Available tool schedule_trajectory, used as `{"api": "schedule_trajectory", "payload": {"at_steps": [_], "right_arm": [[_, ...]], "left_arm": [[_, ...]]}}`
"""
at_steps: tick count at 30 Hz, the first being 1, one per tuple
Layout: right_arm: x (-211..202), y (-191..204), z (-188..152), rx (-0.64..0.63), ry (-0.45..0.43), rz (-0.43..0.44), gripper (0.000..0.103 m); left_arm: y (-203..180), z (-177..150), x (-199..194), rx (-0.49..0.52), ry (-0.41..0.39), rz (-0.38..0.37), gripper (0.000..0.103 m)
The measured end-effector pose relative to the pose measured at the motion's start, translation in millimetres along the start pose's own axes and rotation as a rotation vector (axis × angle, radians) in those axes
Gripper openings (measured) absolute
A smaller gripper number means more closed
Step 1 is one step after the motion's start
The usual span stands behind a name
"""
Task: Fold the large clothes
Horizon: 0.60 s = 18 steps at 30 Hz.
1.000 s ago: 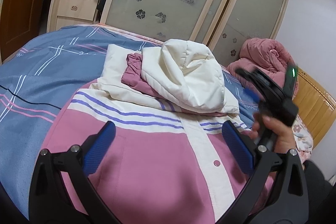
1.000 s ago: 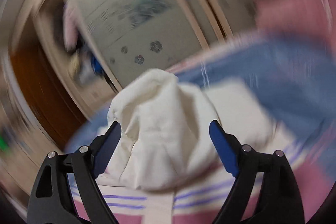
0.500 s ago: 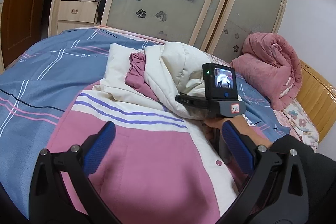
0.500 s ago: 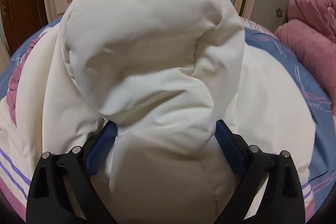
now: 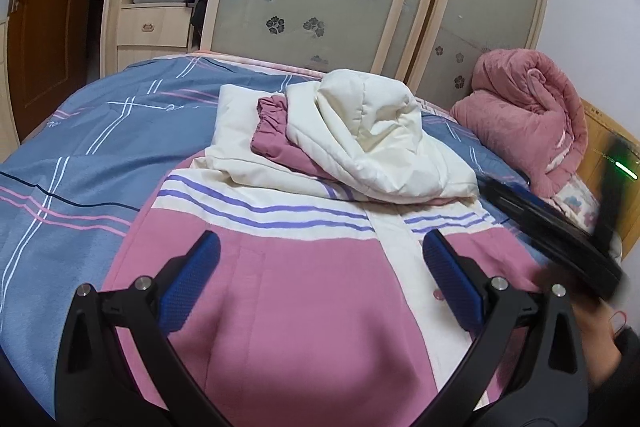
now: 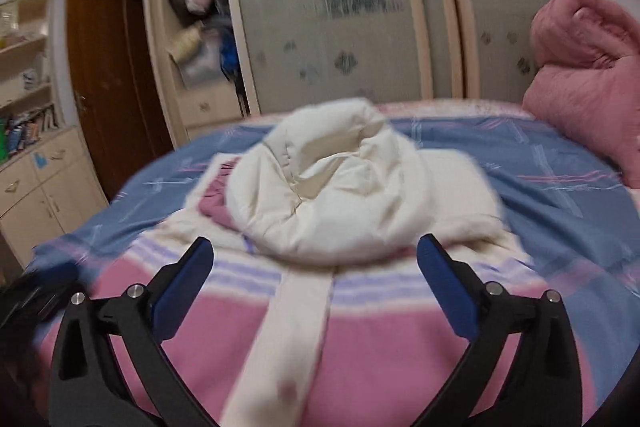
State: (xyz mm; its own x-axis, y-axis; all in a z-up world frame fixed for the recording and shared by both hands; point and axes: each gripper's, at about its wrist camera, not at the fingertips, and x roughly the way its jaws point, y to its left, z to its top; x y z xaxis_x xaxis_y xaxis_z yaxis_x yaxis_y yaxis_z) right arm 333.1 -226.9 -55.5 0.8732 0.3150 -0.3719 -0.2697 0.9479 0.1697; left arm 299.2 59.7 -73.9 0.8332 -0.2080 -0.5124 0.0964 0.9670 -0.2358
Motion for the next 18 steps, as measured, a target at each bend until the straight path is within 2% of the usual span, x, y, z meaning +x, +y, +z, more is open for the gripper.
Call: {"api": "schedule_trajectory", "payload": {"at_steps": [3,5,7,8,10,14,18], "right_arm": [[-76,7,-35,-0.040,-0.104,-0.040,0.102],[-114,10,-59,-0.076,-0.190,-0.096,0.102],[-153,7,-86,-0.073,-0.304,-0.191,0.102],[-166,1,-95,-0.029,-0.320,-0.212,0.102],[-180,-5,-97,0.023,-0.316,-0.189,0.102],[-192,2,-99,-0.091,-0.355,-0.192,0.102],[-192,1,-104,-0.096,-0.292,-0.131,0.102]], "left_arm": [[-8,-3,-6,0.037,-0.007,0.016,0.101],[-15,-7,-12,0.068,-0.014,0.022,0.101],[-23,-11,-19,0.101,-0.020,0.025,0.101],[-28,-14,-23,0.128,-0.025,0.032,0.101],[-38,-19,-33,0.177,-0.041,0.040,0.101],[-59,-35,-64,0.270,-0.091,0.039,0.101],[-58,-70,-90,0.273,-0.134,0.047,0.101]]}}
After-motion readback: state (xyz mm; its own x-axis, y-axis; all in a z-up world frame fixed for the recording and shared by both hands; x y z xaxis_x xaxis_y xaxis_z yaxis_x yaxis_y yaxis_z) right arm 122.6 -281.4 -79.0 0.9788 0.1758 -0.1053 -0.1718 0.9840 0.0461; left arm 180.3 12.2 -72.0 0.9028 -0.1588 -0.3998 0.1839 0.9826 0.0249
